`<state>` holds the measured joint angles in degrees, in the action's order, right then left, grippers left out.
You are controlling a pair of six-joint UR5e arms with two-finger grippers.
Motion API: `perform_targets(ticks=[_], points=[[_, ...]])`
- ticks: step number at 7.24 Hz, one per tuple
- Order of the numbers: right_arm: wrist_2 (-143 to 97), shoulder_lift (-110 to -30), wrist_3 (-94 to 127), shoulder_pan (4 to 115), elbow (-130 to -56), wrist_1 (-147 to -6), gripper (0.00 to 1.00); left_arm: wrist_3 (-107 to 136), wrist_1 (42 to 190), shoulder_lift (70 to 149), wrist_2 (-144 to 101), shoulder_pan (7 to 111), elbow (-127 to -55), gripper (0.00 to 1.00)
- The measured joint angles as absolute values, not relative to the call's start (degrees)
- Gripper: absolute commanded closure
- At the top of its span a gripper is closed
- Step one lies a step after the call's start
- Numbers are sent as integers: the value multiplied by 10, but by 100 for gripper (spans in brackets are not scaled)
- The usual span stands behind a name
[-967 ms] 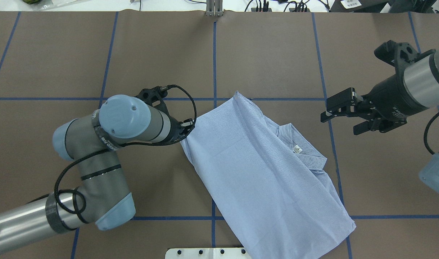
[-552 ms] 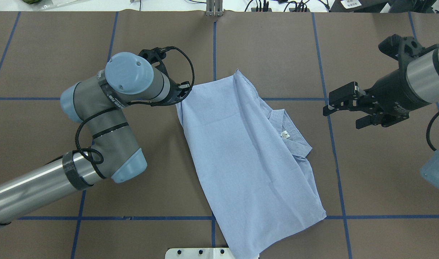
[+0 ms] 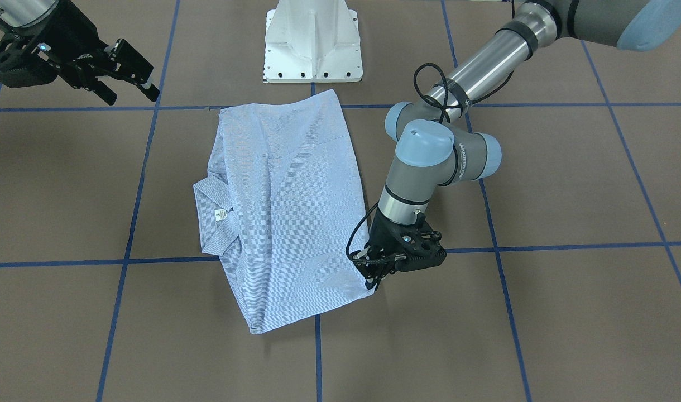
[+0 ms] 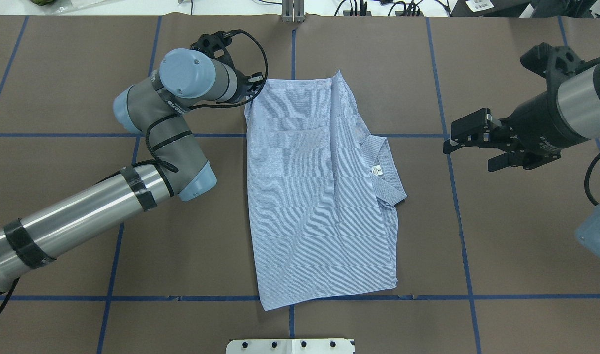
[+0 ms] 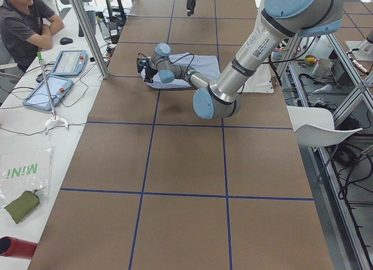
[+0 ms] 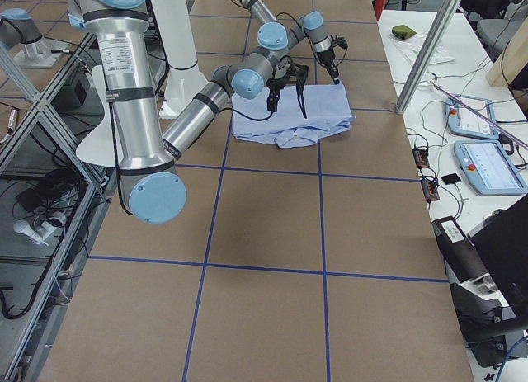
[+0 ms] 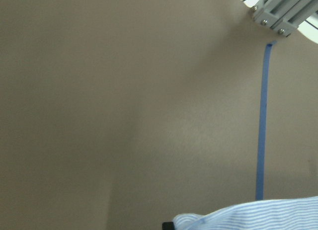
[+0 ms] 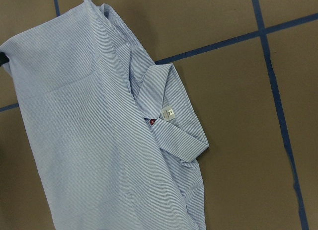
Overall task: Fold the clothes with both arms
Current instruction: 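Drag the shirt away from the robot with the left gripper to straighten it, then hold the shirt with the left gripper while the right gripper moves to the collar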
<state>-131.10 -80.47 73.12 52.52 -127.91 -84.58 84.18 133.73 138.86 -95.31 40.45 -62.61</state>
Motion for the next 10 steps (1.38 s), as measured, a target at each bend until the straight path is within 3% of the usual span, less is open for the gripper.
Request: perform_targets(ticks=[4,5,6,8,10], points=[[-1310,-806,731,526,-1279,-846,0,842,1396,1422,-933,405,-560,100],[-1310,-805,731,526,-1278,-846,0,842,1397,1423,-928,407,-558,73],[-1309,-804,731,526,-1278,-846,0,842,1398,1423,-925,408,-558,1],[-1297,-802,722,525,-1268,-833,0,841,1398,1420,-924,410,-567,0],[-1286,-798,697,520,-1209,-761,0,840,1390,1393,-929,418,-626,0]])
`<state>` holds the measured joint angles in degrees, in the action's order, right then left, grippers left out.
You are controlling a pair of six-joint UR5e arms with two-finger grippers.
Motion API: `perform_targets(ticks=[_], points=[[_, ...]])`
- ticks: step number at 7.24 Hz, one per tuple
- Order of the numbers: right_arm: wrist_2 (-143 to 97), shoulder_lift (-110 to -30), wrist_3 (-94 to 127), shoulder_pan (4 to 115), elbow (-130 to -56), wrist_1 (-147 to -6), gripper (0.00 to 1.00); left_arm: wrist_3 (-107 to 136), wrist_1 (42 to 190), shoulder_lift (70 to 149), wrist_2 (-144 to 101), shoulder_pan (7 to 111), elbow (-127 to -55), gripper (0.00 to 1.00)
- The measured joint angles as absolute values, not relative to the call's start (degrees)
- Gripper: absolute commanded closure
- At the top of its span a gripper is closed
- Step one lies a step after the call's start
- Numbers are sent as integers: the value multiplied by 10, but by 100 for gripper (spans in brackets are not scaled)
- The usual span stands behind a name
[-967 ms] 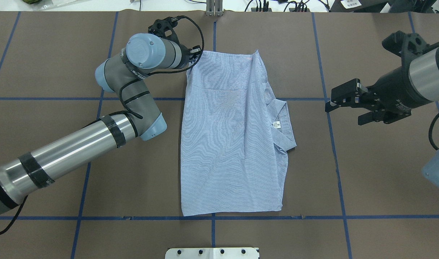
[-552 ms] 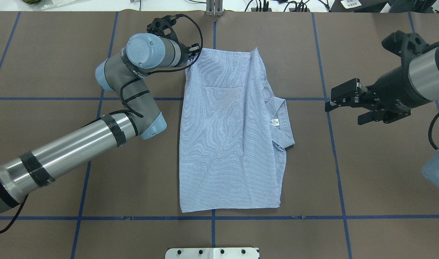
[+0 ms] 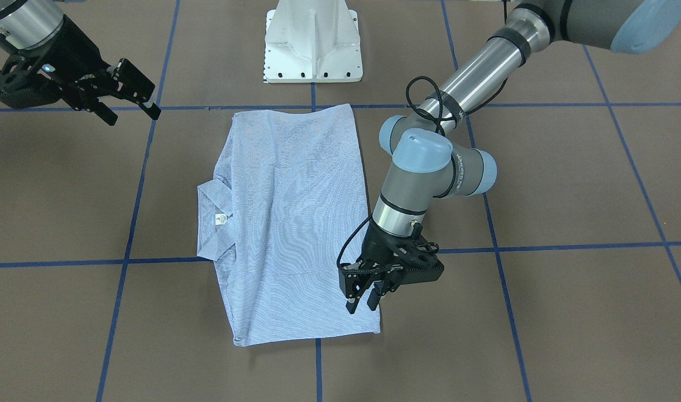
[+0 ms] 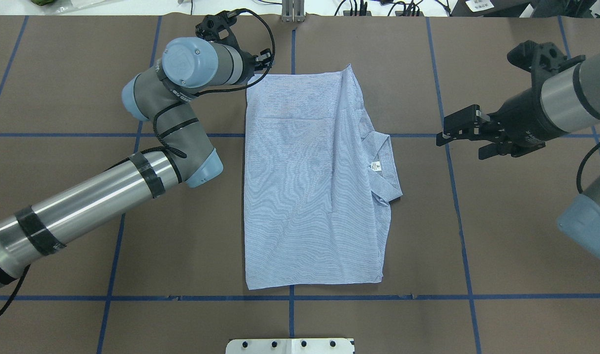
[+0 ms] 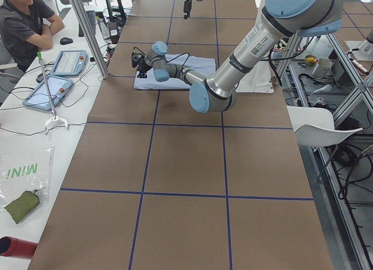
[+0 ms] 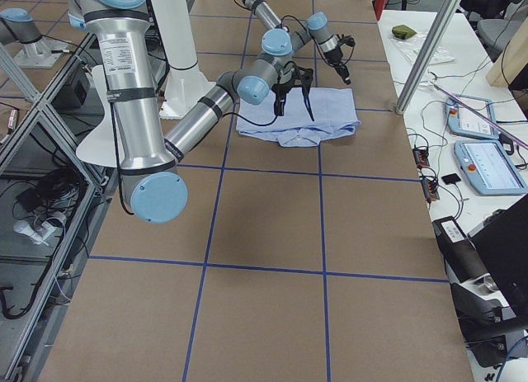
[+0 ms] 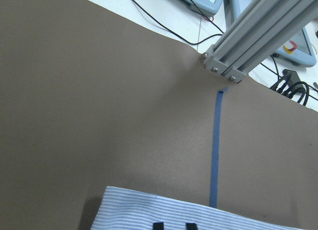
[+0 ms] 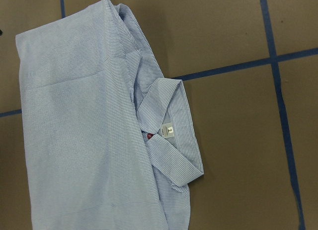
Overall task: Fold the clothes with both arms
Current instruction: 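Hold the shirt with the left gripper while the right gripper moves to the collar, then press the right gripper onto the collar fold and smooth it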
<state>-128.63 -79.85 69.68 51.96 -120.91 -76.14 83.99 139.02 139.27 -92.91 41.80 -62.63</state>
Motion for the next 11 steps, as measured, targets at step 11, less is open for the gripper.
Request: perform_targets(ticks=[11], points=[[-1197,-651,696,384,-901,-566,12,839,1300,1254,-962,419,-867,0]])
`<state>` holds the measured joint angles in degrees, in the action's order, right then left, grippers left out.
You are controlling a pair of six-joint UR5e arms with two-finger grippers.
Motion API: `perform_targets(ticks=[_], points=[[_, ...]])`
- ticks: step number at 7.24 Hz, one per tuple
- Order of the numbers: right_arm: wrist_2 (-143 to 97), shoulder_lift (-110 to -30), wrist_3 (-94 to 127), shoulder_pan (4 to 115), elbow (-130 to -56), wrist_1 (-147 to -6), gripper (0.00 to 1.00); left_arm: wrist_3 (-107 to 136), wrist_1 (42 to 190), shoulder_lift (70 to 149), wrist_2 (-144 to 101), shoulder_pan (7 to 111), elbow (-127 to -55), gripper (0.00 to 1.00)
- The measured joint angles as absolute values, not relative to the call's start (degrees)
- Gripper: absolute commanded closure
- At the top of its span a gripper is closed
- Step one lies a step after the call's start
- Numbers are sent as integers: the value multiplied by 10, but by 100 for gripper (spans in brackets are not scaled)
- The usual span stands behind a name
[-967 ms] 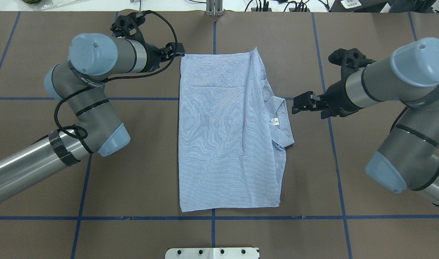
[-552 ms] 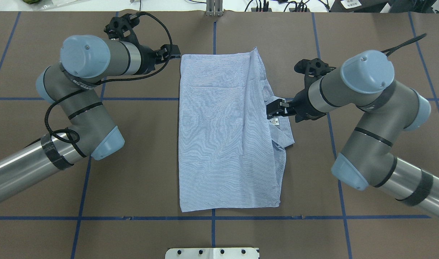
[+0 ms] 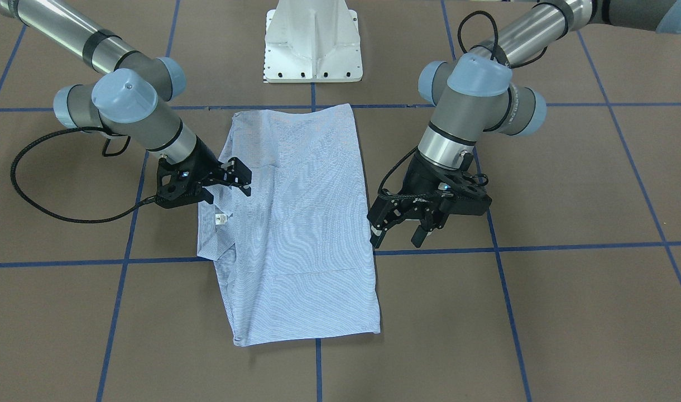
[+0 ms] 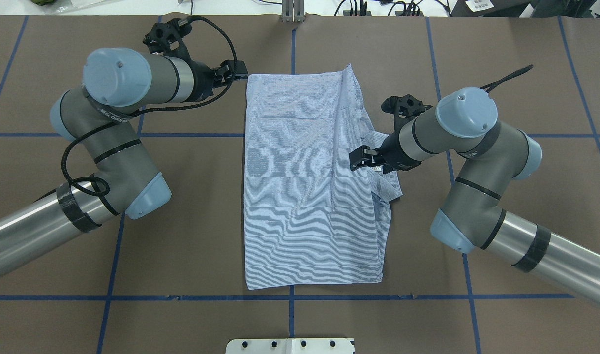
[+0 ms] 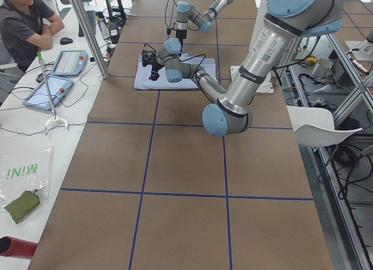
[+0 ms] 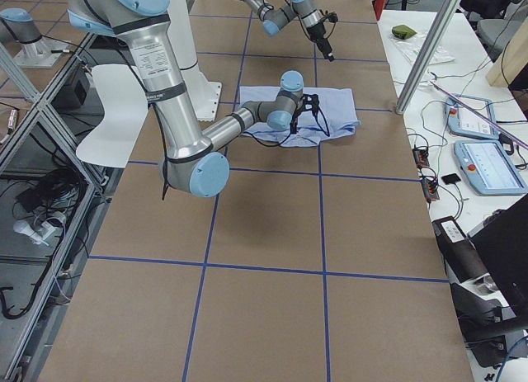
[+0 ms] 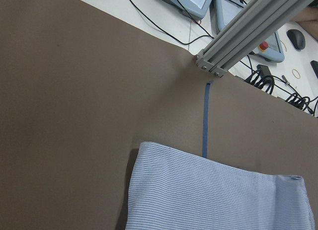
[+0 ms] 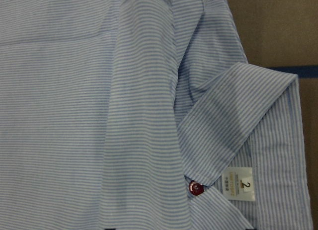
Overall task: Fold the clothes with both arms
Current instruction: 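Press the right gripper onto the collar fold and smooth it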
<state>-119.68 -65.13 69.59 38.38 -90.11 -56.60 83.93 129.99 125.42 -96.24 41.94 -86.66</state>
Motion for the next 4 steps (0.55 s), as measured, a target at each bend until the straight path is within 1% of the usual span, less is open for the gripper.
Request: perform_targets(ticks=[1,2,3,4], points=[[-1214,-640,696,383,-884,-565,15,839,1300,1254,-962,419,-867,0],[-1224,-626,696,382,-866,-564,58,839,1300,1254,-962,419,-867,0],[-1228,-617,697,382,-856,-564,85,839,1300,1254,-962,419,-867,0],[-1231,-614,699,382,-852,-563,100,839,1300,1254,-962,419,-867,0]])
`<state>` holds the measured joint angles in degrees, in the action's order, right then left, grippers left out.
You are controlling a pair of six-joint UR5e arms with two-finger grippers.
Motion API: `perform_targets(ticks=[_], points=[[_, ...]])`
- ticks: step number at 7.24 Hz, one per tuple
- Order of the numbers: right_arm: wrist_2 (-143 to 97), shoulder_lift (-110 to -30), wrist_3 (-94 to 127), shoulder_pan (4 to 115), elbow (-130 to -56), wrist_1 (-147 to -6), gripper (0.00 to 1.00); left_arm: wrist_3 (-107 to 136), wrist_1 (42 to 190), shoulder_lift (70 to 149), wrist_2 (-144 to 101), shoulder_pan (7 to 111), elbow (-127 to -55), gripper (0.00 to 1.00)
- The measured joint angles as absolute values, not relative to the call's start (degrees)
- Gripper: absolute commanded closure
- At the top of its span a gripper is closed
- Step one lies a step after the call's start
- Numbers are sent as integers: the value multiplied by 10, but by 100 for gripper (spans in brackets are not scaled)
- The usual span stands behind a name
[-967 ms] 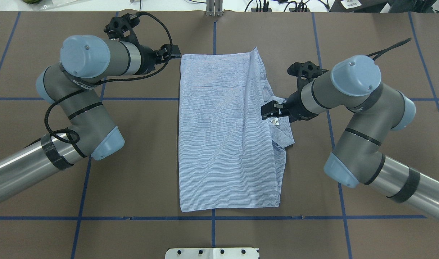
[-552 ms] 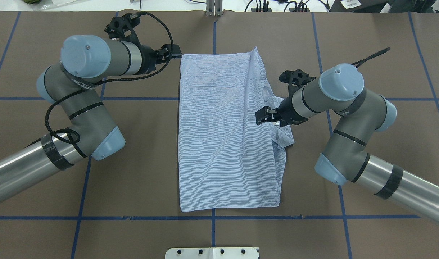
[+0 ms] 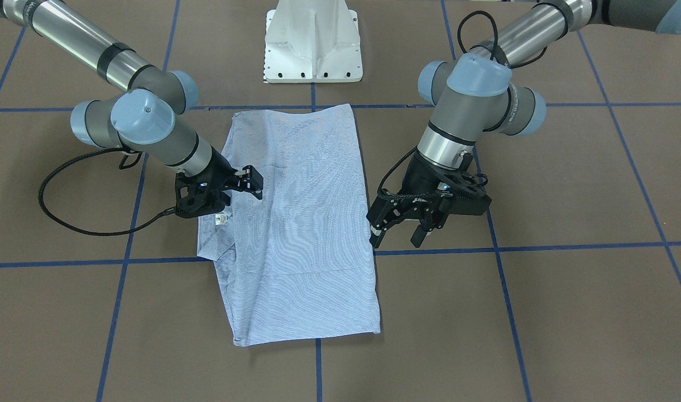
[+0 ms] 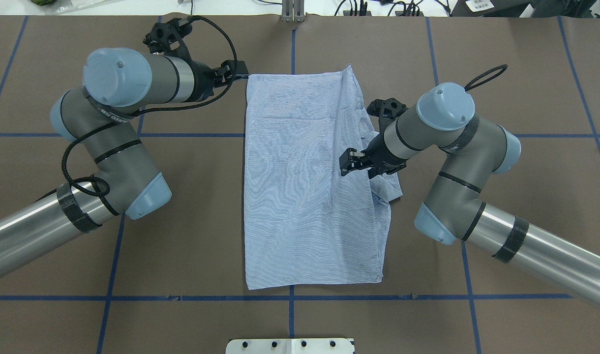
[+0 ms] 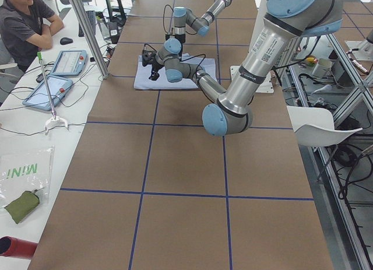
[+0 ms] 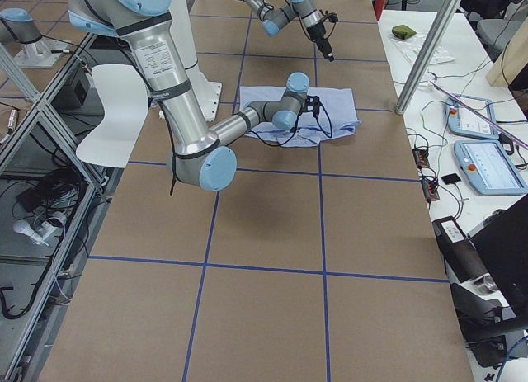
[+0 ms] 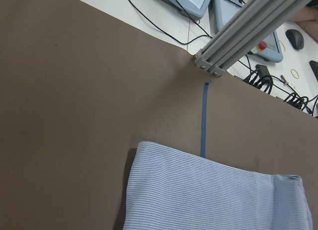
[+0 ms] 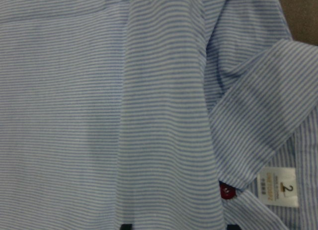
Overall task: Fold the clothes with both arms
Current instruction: 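Press the right gripper onto the collar fold and smooth it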
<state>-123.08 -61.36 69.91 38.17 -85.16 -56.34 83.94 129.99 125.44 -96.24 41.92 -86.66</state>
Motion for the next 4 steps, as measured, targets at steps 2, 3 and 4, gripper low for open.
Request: perform_targets(ticks=[2,3,4], points=[[-1241,-612,701,382,-854,-563,100,839,1300,1254,-962,419,-867,0],[-1245,-612,703,382,-860,-563,100,839,1300,1254,-962,419,-867,0],[-1250,-613,706,382,-869,-563,100,839,1300,1254,-962,419,-867,0]])
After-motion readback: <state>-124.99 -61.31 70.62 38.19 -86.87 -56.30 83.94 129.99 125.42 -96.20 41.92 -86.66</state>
